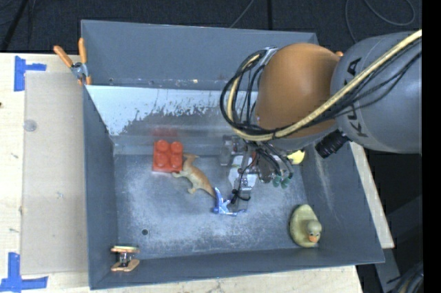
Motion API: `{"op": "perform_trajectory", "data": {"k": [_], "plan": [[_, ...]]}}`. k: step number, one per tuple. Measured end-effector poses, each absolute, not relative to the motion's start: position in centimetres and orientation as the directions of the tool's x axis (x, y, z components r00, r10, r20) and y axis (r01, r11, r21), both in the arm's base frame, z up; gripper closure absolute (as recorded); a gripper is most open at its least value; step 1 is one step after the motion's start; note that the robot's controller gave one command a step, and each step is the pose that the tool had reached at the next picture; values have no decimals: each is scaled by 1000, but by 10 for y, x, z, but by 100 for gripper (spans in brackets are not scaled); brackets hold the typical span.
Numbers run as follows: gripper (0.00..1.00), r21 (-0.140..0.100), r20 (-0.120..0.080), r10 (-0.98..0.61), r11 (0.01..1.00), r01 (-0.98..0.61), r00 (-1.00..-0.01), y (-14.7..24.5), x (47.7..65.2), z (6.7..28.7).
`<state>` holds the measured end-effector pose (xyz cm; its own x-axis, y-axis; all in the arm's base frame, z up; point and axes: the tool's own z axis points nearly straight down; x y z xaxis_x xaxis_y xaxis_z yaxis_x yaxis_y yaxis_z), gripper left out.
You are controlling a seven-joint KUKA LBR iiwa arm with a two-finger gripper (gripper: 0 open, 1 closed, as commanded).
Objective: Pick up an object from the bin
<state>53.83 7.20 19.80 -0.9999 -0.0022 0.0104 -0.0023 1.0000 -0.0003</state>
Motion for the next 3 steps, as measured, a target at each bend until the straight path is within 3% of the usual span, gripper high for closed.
{"op": "perform_trajectory", "data": {"k": [1, 2, 3], "plan": [[0, 0, 2, -1, 1000, -1, -1000, 72, 540, 202], [0, 1, -3, -61, 998, -61, -998, 67, 538, 185], [0, 1, -1, -101, 995, -101, -995, 42, 535, 134]]}}
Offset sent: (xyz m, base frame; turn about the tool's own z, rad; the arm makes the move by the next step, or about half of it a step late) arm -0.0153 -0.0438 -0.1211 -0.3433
